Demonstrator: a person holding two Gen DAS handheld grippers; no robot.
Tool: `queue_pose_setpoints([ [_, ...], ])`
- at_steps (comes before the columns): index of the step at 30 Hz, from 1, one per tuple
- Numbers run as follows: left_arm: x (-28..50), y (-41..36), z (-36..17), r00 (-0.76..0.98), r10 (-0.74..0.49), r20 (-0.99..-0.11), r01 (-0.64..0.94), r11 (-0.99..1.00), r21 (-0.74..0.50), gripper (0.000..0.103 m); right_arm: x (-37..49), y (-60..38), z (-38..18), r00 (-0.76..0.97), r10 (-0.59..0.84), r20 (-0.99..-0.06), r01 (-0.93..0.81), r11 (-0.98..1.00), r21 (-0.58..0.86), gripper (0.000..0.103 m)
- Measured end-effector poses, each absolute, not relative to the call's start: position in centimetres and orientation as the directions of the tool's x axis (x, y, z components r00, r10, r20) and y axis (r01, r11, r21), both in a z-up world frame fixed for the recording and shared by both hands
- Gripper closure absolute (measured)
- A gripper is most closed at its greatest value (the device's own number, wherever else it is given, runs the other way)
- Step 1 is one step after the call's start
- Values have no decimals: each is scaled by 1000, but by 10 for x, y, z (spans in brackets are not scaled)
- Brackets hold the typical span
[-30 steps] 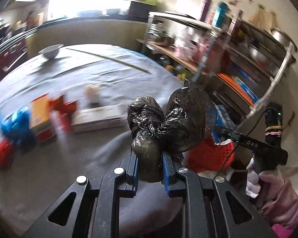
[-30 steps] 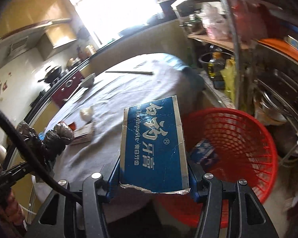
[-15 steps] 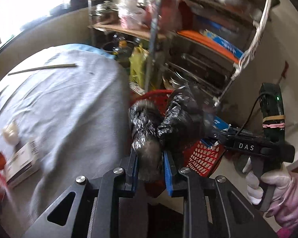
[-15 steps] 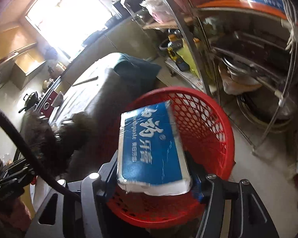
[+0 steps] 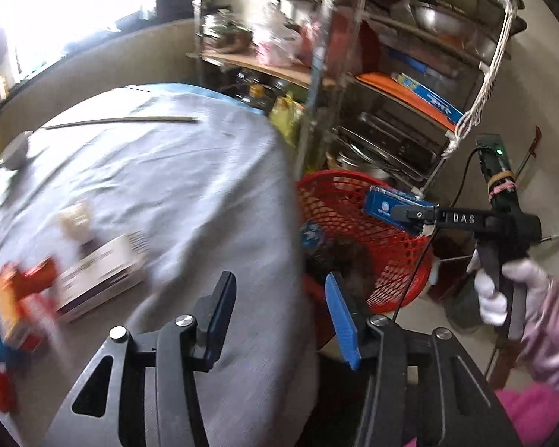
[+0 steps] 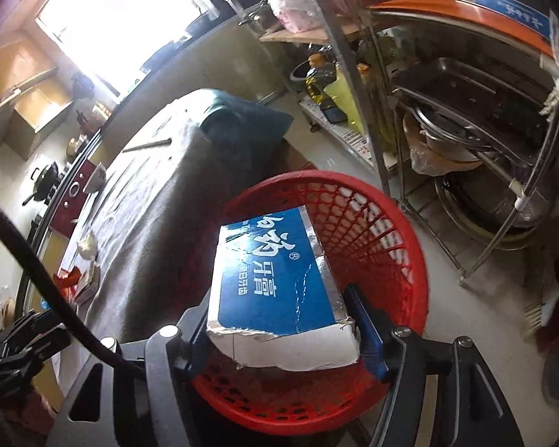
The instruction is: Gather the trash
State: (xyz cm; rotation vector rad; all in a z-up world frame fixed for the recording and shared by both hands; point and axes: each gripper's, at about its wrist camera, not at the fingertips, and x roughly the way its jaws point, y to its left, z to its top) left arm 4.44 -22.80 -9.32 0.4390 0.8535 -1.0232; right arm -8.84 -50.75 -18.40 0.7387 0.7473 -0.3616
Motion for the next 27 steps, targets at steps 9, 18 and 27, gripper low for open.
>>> queue_pose_setpoints([
  [9,55,-118,-49,528,-532,-662,744,666,59,35,-67,-488,-179,576,-80,-813,600,718,354,35],
  [18,66,-40,-38,644,-459,-612,637,764,98,31,-60,-471,-97,613,-245,-751,623,735,269,35],
  [27,72,28,-35,717,-364,-595,511,855,93,31,-57,-436,68,828,-427,-363,537,789,299,35],
])
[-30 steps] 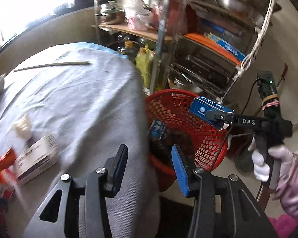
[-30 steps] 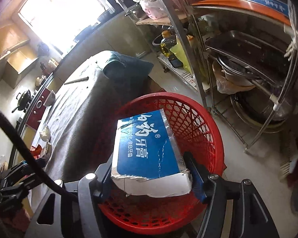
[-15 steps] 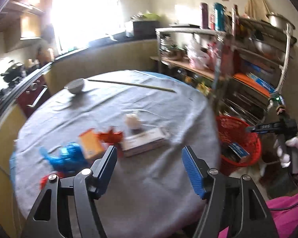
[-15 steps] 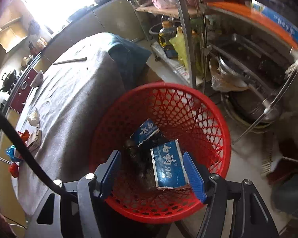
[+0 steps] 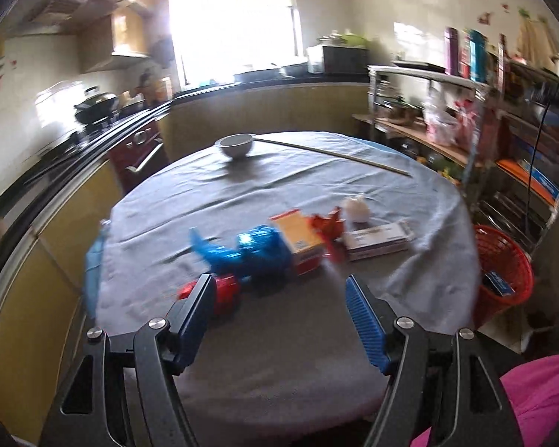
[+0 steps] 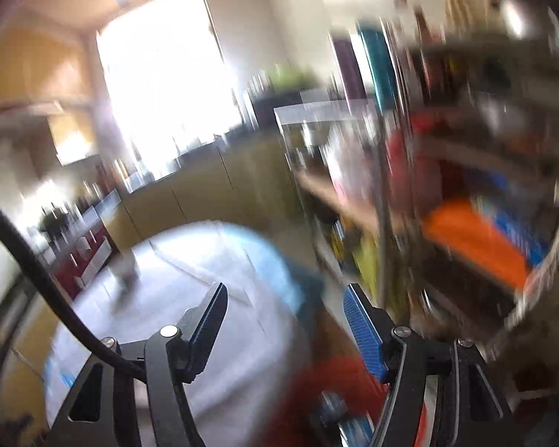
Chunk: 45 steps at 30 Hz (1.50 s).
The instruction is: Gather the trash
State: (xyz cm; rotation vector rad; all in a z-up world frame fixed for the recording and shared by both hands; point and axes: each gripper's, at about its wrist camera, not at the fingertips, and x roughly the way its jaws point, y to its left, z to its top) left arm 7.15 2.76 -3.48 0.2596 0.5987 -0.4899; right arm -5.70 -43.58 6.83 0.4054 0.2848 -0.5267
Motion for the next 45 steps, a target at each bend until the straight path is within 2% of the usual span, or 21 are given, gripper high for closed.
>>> queue_pose_setpoints([
  [1,71,36,-33,728,-349,-590,490,867,92,31,-62,-429,87,853,-438,-283,515,796,319,34],
  [3,70,46,-30,744,-328,-582,465,880,97,31,-72,-416,110,879,-451,-155,476,807,350,22],
  [4,69,54,-27,757,-311,-575,444,890,104,31,-80,-408,123,887,-457,-60,446,816,369,18],
  [6,67,63,-22,774,-289,-564,418,902,111,31,-91,-396,138,882,-465,82,400,828,392,0],
  [8,64,74,-13,794,-264,-548,387,914,119,30,-100,-385,147,866,-459,196,355,843,404,0],
  [10,63,84,-3,810,-246,-532,362,924,124,30,-101,-377,156,867,-445,224,334,853,401,0],
  [14,63,101,30,853,-223,-472,306,946,106,28,-101,-382,168,896,-379,233,251,863,437,0],
  [17,63,108,54,888,-198,-415,263,959,106,17,-105,-392,161,899,-362,246,218,858,466,0],
  [21,58,105,79,927,-159,-339,215,967,136,13,-117,-409,154,907,-349,237,207,858,470,0],
  [25,57,95,95,952,-123,-282,174,971,163,7,-125,-423,154,920,-321,226,192,870,455,0],
  [28,62,87,96,956,-105,-272,153,975,162,5,-124,-428,156,926,-312,214,203,888,413,0],
  [33,86,75,74,940,-43,-339,97,985,144,5,-111,-427,159,947,-269,174,206,928,311,0],
  [37,113,71,38,881,-6,-474,58,994,96,5,-84,-418,146,972,-207,111,176,955,238,0],
  [40,125,72,13,838,26,-544,21,997,81,5,-54,-405,127,989,-143,35,134,971,200,0],
  [45,131,72,-11,805,36,-592,8,997,71,5,9,-373,81,990,24,-136,7,975,223,0],
])
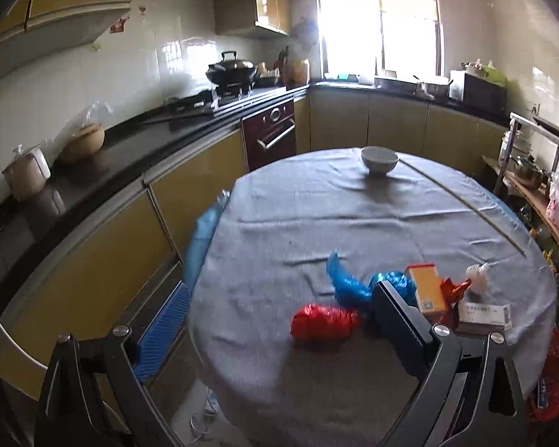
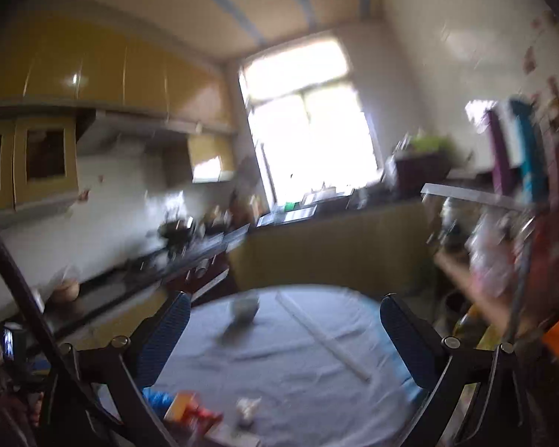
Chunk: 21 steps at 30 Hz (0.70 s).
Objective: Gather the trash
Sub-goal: 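Grasp the white medicine box with the right tool while the left tool approaches the red bag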
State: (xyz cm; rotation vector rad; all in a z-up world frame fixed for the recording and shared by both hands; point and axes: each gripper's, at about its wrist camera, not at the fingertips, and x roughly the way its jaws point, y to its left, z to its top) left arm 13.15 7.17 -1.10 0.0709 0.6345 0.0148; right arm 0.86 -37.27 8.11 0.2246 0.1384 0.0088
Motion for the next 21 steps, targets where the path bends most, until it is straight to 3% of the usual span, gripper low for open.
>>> queue_pose_setpoints([
  [6,137,74,-32,801,23,-598,45,994,98,5,76,-312,21,925,197,-325,-126,966,227,1],
  [14,170,88,-87,691,-105,-716,161,987,11,5,141,-290,-78,791,159,-591,-80,984,157,11],
  [21,206,87,-106,649,-207,-732,266,963,-36,5,182,-310,-133,671,259,-695,-107,961,256,11],
])
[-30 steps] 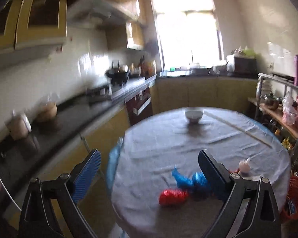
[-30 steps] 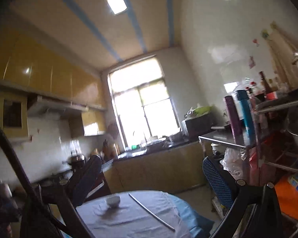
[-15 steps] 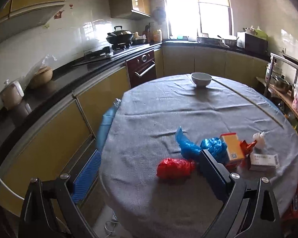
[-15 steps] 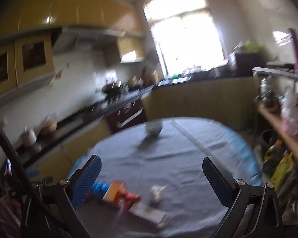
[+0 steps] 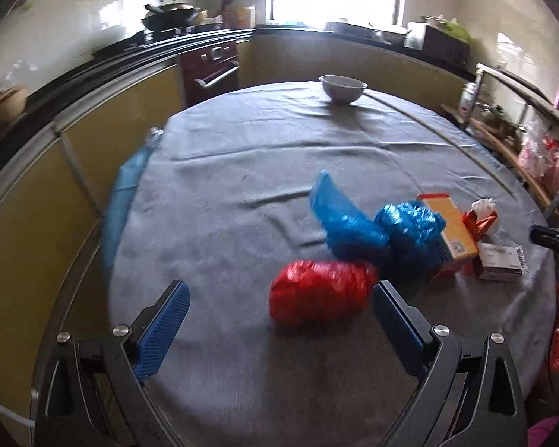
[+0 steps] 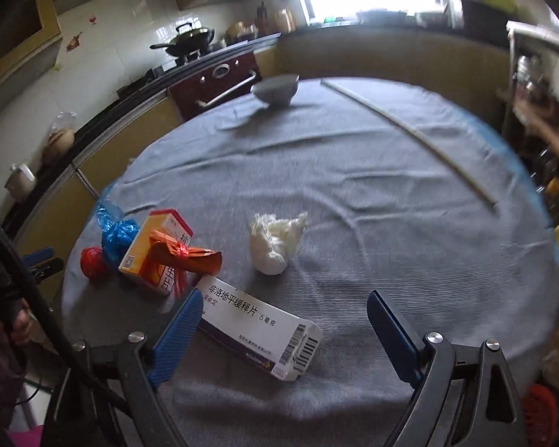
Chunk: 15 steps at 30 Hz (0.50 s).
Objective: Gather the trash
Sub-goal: 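Grasp the white medicine box with the right tool while the left tool approaches the red bag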
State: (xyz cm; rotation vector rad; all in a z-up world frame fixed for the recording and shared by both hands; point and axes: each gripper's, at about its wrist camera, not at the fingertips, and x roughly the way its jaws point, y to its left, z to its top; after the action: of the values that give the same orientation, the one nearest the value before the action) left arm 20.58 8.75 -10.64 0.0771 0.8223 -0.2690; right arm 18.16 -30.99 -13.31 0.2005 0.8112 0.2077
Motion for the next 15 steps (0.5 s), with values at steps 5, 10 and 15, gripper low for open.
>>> queue_pose_setpoints([
  [5,230,88,-111,606,-325,-726,364,925,-111,5,209,-310,-147,605,357,-712,-163,930,328,11],
  [10,246,89,-121,508,-465,-725,456,860,-231,5,220,-296,-156,521,420,-743,-223,907,357,11],
  [15,251,79,-132,466,-477,-745,504,835,-220,6,216,-272,-163,472,393,-789,-297,914,277,11],
])
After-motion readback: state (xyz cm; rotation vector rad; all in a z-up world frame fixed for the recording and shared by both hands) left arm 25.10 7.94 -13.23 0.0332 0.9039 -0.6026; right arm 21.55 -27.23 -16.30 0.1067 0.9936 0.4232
